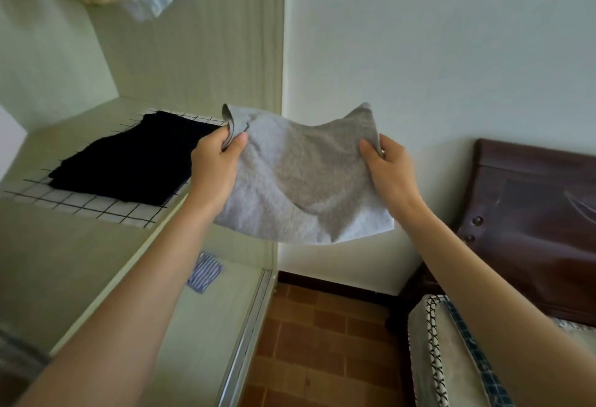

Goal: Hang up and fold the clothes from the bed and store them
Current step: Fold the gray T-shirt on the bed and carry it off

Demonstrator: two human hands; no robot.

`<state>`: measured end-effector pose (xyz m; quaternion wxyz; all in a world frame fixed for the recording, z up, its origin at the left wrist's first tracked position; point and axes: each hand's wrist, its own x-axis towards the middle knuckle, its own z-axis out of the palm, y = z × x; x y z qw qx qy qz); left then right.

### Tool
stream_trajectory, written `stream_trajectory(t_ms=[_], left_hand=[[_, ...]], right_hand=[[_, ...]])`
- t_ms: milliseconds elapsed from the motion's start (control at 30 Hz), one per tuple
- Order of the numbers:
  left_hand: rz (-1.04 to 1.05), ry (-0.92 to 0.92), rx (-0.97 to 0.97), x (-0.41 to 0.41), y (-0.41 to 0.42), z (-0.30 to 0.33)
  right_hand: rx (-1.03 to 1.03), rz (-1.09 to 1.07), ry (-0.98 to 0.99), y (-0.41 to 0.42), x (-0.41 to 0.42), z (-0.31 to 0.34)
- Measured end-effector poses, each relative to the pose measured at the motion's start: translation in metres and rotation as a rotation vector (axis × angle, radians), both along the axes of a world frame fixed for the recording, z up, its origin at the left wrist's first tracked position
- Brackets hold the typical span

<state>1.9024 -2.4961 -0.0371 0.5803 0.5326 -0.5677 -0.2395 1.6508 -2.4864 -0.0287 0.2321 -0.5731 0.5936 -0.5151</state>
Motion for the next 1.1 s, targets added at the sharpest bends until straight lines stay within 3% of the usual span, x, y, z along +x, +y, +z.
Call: stream_trajectory(t_ms=[333, 633, 933, 1100], left_hand=[[0.284, 0.028, 0.015, 0.047, -0.085, -0.016], [0.576, 0.124, 0.041, 0.063, -0.140, 0.010], [0.894, 0.239, 0.020, 0.096, -0.115, 0.016], [1.015, 0.254, 0.001, 0.117, -0.098, 0.014]], right_hand=[[-0.021, 0.265, 0.070, -0.164, 0.050, -0.006], [-0.023, 0.621, 0.087, -0.299, 0.096, 0.021], [0.018, 1.045, -0.002, -0.353, 0.195, 0.027], [0.016, 1.161, 0.064, -0.355, 0.251, 0.021]])
